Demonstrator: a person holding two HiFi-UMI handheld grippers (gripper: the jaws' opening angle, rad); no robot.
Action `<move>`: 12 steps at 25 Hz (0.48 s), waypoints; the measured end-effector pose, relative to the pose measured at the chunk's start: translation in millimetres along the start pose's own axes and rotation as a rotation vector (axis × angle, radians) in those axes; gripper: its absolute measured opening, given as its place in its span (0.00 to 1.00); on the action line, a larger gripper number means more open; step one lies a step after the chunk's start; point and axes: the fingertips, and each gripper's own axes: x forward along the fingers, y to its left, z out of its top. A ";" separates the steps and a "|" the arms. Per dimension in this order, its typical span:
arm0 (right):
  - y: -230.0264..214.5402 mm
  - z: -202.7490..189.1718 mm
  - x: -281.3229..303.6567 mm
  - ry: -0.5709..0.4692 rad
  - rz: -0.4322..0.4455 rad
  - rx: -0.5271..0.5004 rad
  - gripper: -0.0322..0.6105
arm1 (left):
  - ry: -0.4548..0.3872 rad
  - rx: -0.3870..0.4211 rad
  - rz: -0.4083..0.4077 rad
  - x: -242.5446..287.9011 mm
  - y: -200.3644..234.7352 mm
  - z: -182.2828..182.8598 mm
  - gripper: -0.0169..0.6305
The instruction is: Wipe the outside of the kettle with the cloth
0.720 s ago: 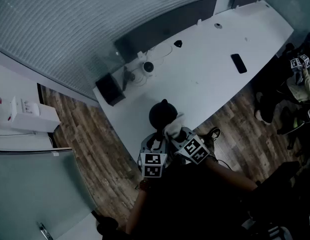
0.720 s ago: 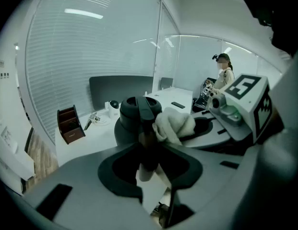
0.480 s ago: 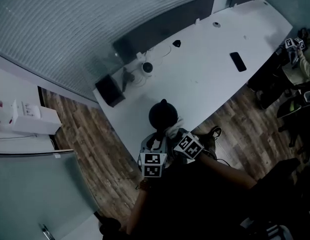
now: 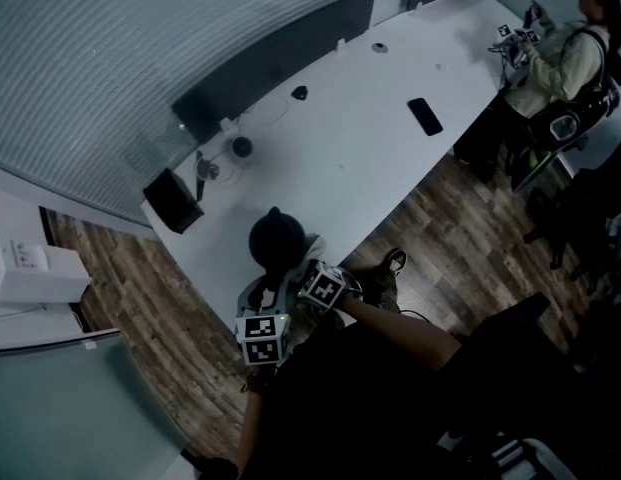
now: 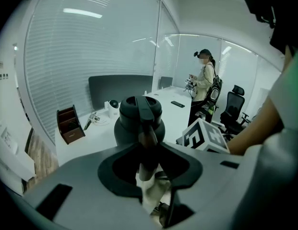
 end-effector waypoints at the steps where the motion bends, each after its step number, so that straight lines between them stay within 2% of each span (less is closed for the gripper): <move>1: 1.8 -4.8 0.8 0.005 0.007 -0.004 0.15 | 0.004 -0.001 0.003 -0.3 -1.3 -1.8 0.22; 6: 18.8 -23.7 -33.2 -0.016 0.035 -0.032 0.15 | 0.014 -0.002 -0.001 0.2 -10.9 -3.8 0.22; 9: 27.1 -19.6 -67.6 -0.094 0.035 -0.039 0.15 | 0.002 -0.001 -0.007 0.4 -10.4 -2.9 0.22; 12: 22.3 -0.1 -108.7 -0.193 -0.011 -0.052 0.15 | -0.008 0.008 -0.014 2.1 -12.2 0.0 0.22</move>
